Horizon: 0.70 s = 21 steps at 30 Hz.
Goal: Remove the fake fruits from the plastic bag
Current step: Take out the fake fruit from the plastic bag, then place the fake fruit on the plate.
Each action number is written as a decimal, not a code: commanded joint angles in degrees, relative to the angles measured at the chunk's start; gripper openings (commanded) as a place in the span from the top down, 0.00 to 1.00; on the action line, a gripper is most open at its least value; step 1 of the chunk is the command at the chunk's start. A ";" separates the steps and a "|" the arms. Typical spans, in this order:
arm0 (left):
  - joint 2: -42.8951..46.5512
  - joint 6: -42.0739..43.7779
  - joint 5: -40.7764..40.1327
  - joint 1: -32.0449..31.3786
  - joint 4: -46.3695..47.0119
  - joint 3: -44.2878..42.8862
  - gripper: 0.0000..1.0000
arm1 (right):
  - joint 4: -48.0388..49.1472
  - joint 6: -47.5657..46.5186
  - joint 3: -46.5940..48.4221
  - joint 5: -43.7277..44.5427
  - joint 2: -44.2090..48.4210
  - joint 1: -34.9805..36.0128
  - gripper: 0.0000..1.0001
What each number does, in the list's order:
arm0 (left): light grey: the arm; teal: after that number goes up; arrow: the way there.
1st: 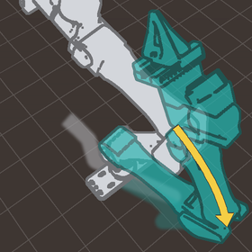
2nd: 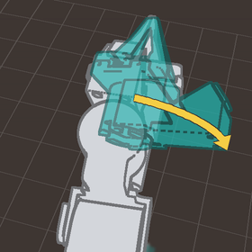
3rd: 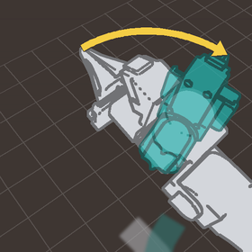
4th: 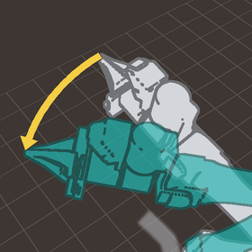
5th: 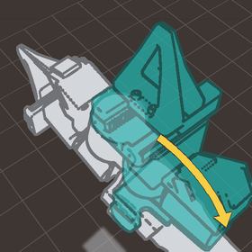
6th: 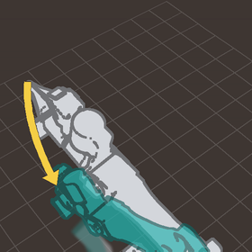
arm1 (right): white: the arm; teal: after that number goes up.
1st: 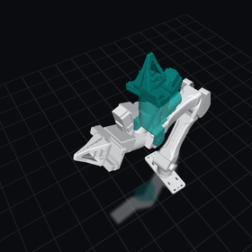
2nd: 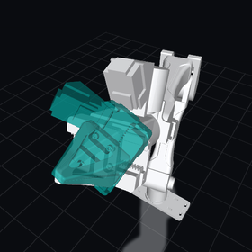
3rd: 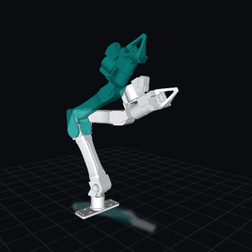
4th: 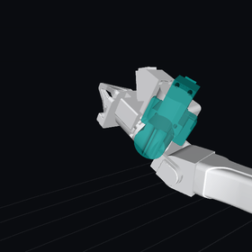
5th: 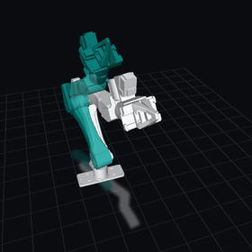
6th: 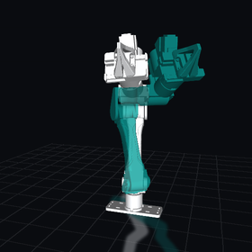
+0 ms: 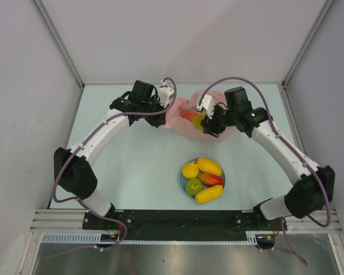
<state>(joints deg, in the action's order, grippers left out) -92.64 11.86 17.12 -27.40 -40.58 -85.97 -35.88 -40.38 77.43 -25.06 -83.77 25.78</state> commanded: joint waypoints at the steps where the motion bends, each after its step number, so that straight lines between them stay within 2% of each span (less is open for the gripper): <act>1: -0.43 -1.49 2.21 0.24 2.52 -0.95 0.99 | -9.72 -9.61 -5.94 -0.61 12.65 3.12 0.89; 4: -0.26 -1.84 3.35 0.24 2.61 -1.21 1.00 | -14.56 -13.49 -11.23 0.27 17.93 4.54 0.88; 8: 0.27 -2.36 4.67 0.24 2.61 -0.69 1.00 | -15.98 -11.57 -17.65 0.98 18.73 6.29 0.87; 14: 1.85 -2.01 5.37 0.24 2.52 0.19 1.00 | -10.81 -9.28 -22.49 2.21 16.71 8.32 0.87; 21: 2.81 -1.40 5.11 0.24 2.08 0.37 1.00 | -5.35 -11.74 -26.09 3.44 12.76 11.57 0.85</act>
<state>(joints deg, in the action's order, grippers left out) -92.84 10.52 21.21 -27.40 -39.53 -85.97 -46.00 -50.89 52.75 -22.61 -70.13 35.48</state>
